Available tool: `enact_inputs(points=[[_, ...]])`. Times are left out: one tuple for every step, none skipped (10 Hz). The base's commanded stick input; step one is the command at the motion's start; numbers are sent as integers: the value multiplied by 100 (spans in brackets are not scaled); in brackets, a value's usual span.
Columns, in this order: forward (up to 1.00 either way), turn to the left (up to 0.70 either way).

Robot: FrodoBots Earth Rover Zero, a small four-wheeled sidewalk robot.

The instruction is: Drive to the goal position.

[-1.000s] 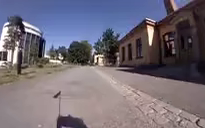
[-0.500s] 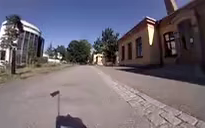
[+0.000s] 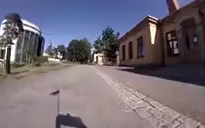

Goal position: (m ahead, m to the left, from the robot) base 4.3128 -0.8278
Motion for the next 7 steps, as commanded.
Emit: enact_inputs(points=[[70, 0], [70, 0], [70, 0], [70, -1], [70, -4], [70, -9], [70, -14]])
